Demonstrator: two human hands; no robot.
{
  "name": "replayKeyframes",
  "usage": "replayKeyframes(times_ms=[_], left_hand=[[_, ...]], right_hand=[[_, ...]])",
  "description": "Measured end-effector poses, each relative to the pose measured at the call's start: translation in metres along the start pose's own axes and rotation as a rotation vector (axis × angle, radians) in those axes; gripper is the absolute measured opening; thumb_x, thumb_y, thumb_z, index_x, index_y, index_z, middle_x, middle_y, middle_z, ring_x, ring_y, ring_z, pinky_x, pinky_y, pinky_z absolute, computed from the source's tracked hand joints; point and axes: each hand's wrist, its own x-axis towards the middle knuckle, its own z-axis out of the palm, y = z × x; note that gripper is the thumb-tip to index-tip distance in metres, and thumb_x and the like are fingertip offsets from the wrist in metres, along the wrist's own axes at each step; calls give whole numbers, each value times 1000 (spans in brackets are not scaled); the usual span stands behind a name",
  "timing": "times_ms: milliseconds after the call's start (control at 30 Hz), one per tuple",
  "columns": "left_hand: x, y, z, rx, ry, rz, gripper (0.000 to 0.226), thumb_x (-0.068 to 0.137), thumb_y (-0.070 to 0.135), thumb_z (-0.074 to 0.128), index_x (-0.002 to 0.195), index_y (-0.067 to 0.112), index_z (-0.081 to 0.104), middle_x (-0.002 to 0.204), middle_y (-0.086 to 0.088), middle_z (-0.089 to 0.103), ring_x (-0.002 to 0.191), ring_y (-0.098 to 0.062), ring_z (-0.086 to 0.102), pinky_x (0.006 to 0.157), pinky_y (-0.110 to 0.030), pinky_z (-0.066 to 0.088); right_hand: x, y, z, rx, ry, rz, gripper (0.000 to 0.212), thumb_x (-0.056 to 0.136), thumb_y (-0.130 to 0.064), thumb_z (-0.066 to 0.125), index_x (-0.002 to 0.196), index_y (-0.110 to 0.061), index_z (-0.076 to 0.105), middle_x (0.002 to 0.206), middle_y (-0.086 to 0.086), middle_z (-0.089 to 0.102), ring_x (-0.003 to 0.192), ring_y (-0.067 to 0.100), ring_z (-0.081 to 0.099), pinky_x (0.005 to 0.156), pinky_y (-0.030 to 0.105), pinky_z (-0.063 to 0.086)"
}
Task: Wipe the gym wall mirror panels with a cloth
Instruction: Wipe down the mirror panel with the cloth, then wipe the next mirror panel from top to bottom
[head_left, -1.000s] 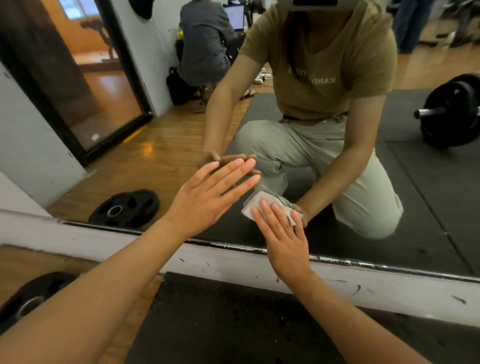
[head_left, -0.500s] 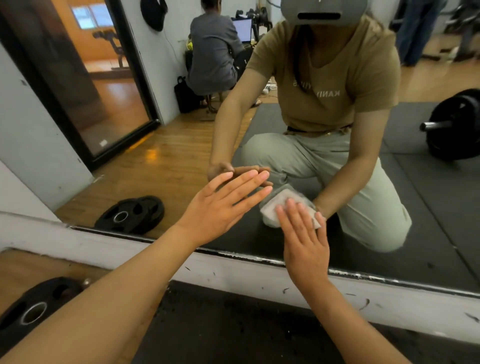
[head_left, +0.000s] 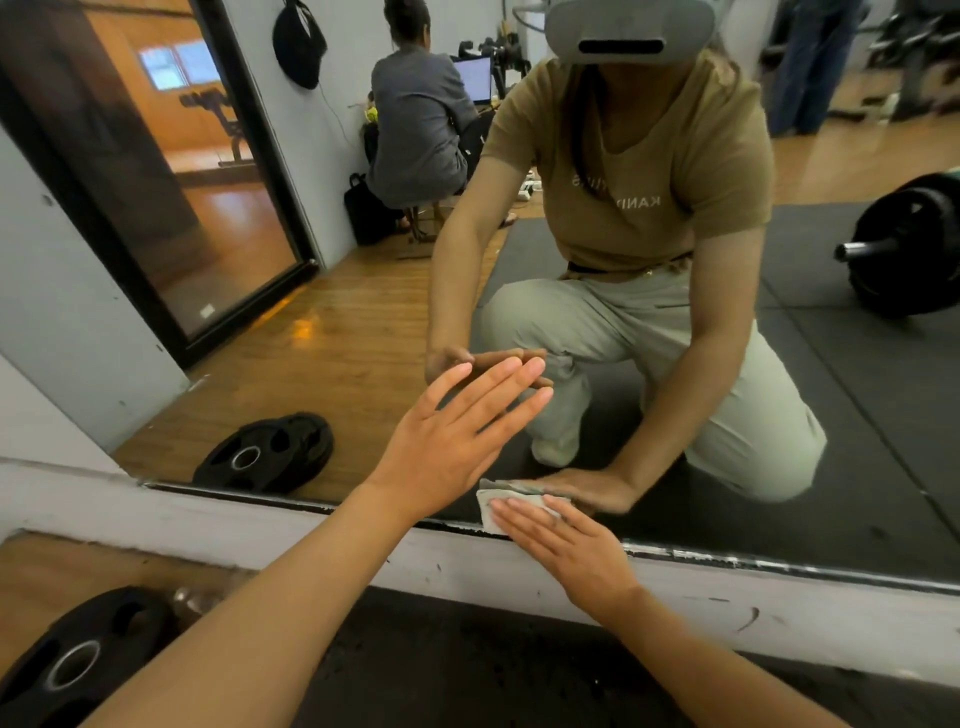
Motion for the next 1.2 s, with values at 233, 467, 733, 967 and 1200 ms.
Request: replayKeyframes(times_ms=[233,467,733,967,1200], left_hand=[[0,7,-8,-19,-62,-53,67,97,25,57,156,17,27,164,-6,17,150,-20,21,119,-43,23],[7,23,-26,-137,-141,-167,59,99,26,56,152,11,36,162,-11,26,150,-24,24,116,-50,33],[20,37,-56,-394,-216,-323,53,99,22,55,148,6,43,158,-14,34,147,-27,31,115,-49,33],[55,26,-109,-664,-459,-426,56,99,32,45,150,11,39,157,-9,36,145,-23,34,118,-45,29],[140,-17,-192,-814,-708,-452,57,96,41,39,144,10,49,150,-7,47,138,-21,44,121,-34,20]], right_hand=[[-22,82,-57,207,272,270,63,94,4,33,154,-12,27,164,3,18,151,17,17,123,38,12],[-39,133,-100,284,442,422,62,87,11,61,144,-6,44,155,9,37,146,24,32,119,43,26],[-45,140,-138,497,303,451,55,87,11,67,138,-3,53,150,11,46,143,25,39,115,42,34],[-45,170,-203,666,17,520,53,87,8,63,138,-6,56,145,10,53,134,23,49,110,44,41],[-38,226,-309,841,-228,655,42,96,-12,50,138,-12,56,136,7,59,118,23,56,98,37,47]])
